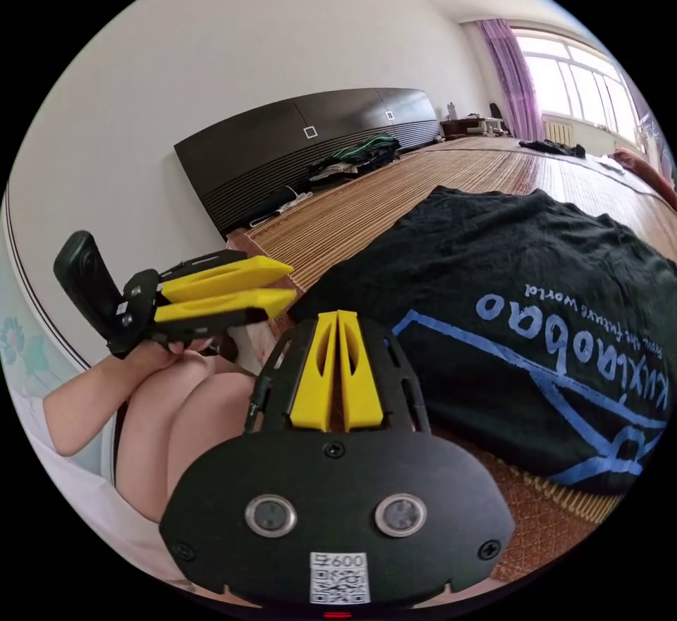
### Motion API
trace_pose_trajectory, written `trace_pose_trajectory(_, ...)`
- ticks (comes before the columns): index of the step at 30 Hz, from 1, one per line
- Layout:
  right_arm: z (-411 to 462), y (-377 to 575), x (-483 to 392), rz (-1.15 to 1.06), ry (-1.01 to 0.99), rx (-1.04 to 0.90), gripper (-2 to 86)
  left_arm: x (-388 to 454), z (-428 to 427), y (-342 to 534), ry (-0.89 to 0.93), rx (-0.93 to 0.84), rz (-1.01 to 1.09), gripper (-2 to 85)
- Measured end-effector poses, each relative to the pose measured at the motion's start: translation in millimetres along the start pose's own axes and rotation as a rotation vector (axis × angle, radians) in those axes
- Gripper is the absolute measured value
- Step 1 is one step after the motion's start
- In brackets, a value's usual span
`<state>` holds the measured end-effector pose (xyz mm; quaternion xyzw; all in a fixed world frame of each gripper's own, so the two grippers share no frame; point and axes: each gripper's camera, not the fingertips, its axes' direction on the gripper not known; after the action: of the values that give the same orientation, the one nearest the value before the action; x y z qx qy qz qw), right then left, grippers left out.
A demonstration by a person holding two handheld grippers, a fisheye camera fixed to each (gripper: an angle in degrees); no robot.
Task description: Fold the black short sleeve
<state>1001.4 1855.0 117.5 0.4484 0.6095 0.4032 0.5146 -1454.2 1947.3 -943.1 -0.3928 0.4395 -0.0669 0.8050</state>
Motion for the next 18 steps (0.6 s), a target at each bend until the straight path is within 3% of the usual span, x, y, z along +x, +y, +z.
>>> trace_pose_trajectory(4,0,-5,-18,-0.039,0.044,0.01,-0.9,7,-3,3,-0.049,0.004,-0.031,1.8)
trace_pose_trajectory(8,3,-19,-28,-0.033,0.04,-0.011,-0.8,37,41,0,0.033,-0.218,0.088,0.9)
trace_pose_trajectory(11,6,-35,-53,-0.095,0.101,-0.038,-0.8,61,39,3,-0.044,-0.19,0.185,0.7)
trace_pose_trajectory(18,-3,-89,-88,-0.223,0.204,-0.19,-0.9,60,36,5,-0.023,-0.192,0.147,0.7)
